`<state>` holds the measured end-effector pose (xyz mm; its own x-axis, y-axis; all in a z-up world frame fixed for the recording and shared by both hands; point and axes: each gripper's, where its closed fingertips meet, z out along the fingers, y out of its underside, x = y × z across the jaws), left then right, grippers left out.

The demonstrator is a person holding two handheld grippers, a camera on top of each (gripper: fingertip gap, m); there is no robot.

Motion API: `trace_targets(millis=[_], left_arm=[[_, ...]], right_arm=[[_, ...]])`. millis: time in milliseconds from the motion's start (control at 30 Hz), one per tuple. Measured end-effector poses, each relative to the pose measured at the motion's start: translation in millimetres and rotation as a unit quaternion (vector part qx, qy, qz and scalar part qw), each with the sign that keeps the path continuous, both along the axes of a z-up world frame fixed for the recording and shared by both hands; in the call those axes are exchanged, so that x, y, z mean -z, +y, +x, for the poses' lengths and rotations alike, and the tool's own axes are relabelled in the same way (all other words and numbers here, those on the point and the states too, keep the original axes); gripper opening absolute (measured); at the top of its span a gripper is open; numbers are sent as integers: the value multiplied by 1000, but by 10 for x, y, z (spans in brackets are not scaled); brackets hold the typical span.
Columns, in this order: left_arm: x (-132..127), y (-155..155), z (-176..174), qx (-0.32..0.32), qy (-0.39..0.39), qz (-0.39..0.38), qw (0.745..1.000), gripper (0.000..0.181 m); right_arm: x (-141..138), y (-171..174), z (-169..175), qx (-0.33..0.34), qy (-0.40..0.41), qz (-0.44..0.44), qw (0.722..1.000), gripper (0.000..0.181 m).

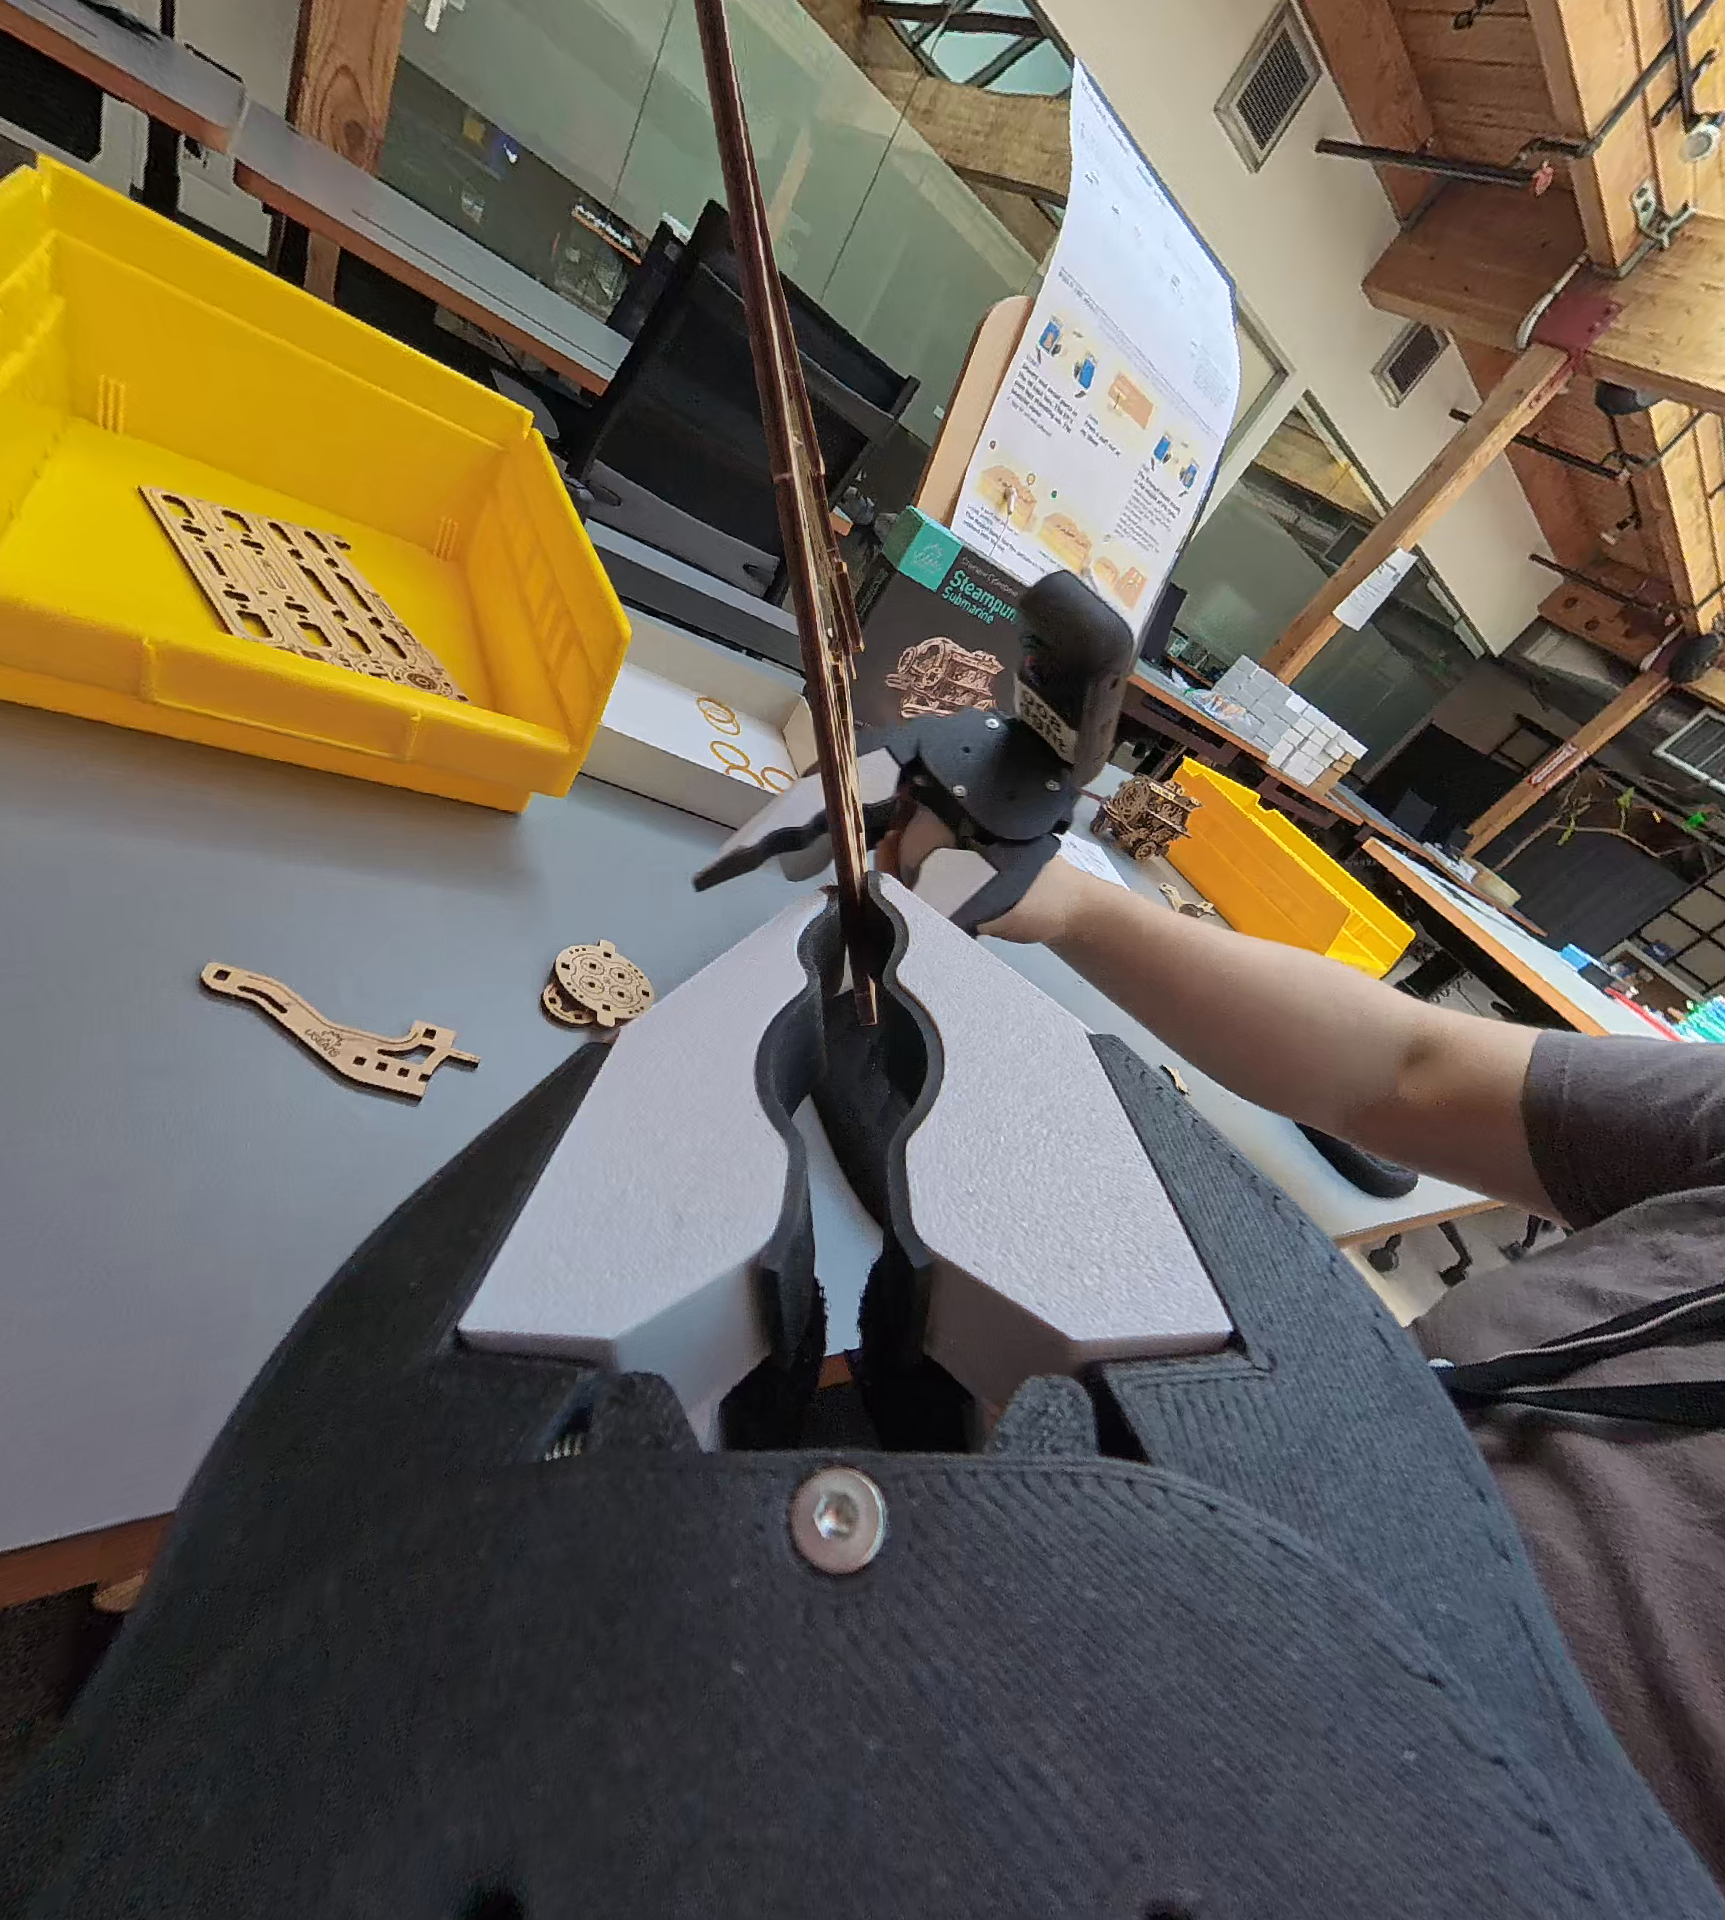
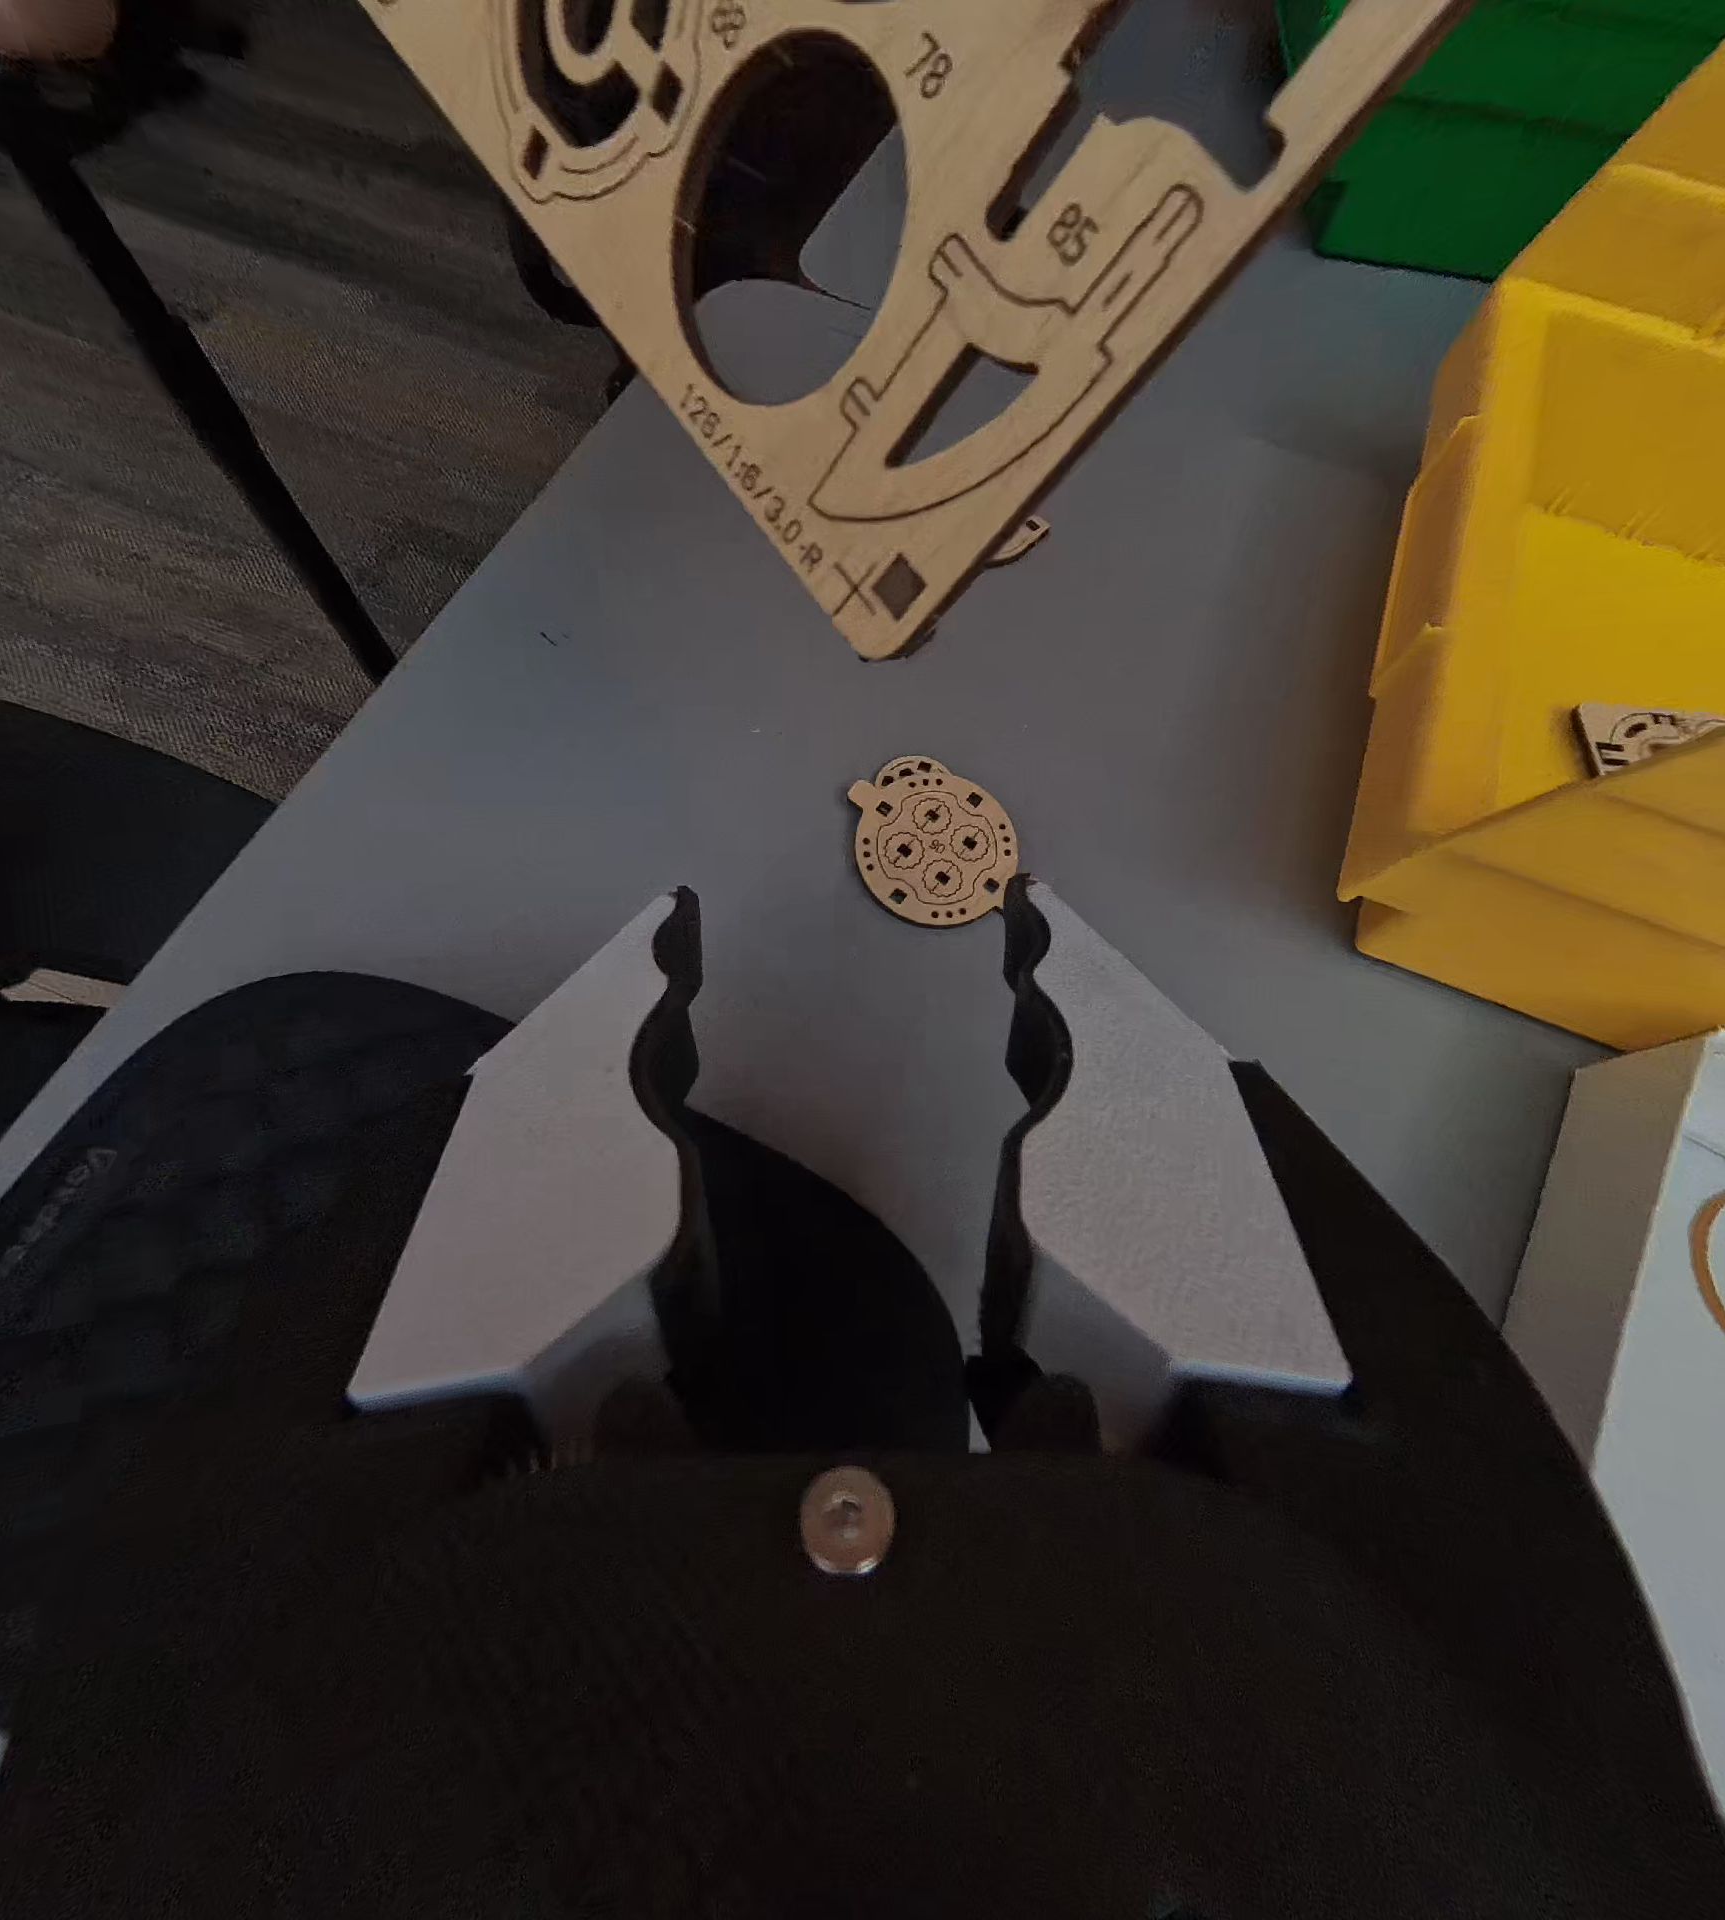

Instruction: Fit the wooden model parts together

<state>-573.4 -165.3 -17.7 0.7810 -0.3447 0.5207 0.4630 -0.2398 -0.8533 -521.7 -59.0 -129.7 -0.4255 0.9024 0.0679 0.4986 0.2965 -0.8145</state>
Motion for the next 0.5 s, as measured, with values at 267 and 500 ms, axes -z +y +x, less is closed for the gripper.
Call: trace_targets(millis=[267,500], left_arm=[[92,-152,-131,-13,-11,-4,1000,0],[82,-214,-185,-22,-11,1,1000,0]], right_arm=[[335,9,-338,-31,-77,15,996,63],[395,82,-271,-32,-104,26,994,39]])
